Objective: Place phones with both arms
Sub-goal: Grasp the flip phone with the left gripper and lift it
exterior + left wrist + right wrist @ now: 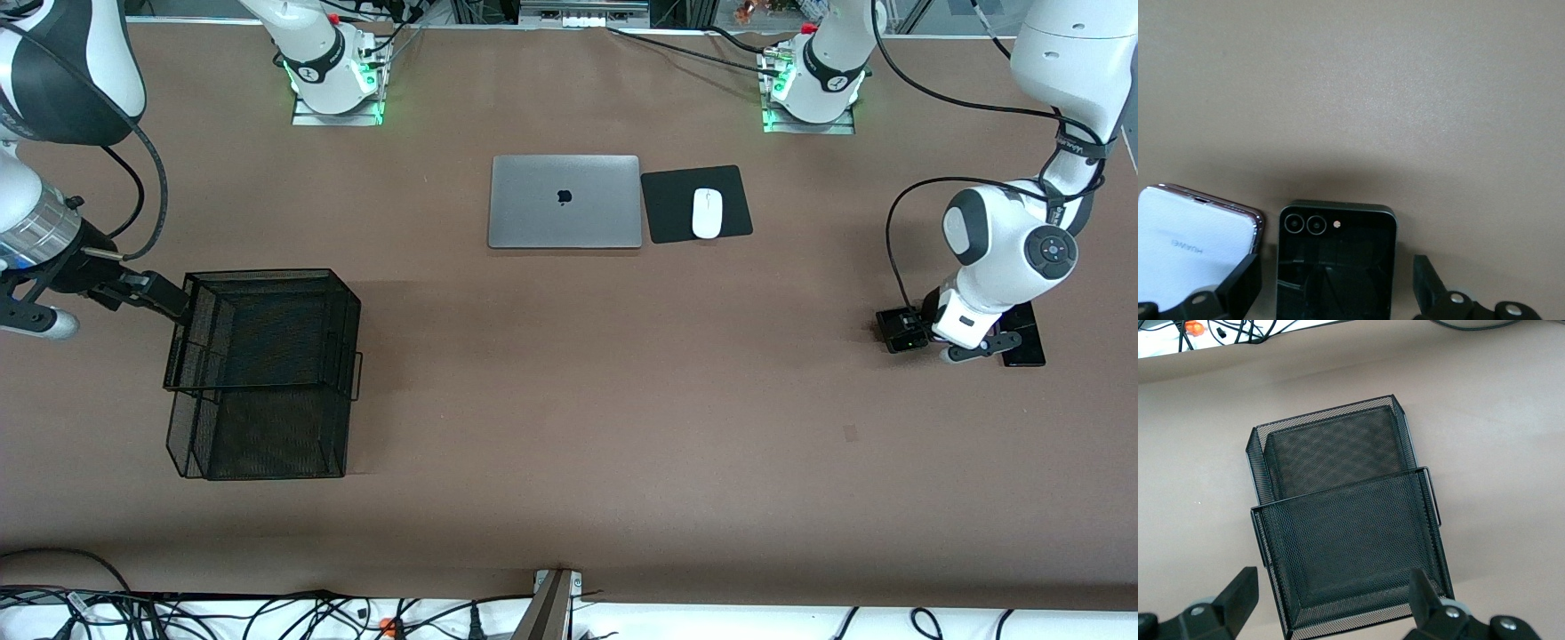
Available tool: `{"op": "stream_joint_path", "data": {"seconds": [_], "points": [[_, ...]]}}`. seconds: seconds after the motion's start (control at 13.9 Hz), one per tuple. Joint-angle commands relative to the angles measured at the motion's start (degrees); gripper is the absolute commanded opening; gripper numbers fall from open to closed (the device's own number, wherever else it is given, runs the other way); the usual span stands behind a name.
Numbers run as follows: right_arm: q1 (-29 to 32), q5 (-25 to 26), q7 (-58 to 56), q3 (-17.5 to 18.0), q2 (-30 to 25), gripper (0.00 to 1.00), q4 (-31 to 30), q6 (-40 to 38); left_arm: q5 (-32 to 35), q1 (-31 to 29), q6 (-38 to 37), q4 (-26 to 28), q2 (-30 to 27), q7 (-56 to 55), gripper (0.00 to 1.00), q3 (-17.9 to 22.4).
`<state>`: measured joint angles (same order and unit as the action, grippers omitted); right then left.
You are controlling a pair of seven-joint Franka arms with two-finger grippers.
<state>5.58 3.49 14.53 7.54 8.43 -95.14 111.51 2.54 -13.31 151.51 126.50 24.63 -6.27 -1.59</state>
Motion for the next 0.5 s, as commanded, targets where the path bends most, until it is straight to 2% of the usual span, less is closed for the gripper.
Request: {"op": "stream_joint_path", "data": {"seconds": [0.0, 0.43], "points": [[0.0, -0.1, -0.2, 0.2, 0.2, 1.0, 1.0, -1.0, 0.5, 0.0, 2.2, 1.6, 0.2, -1.1, 1.0, -0.1], [0.0, -0.1, 0.0, 0.2, 0.2, 1.0, 1.0, -1.0, 0.5, 0.0, 5.5, 1.9, 2.5, -2.1, 1.0, -0.1]]}}
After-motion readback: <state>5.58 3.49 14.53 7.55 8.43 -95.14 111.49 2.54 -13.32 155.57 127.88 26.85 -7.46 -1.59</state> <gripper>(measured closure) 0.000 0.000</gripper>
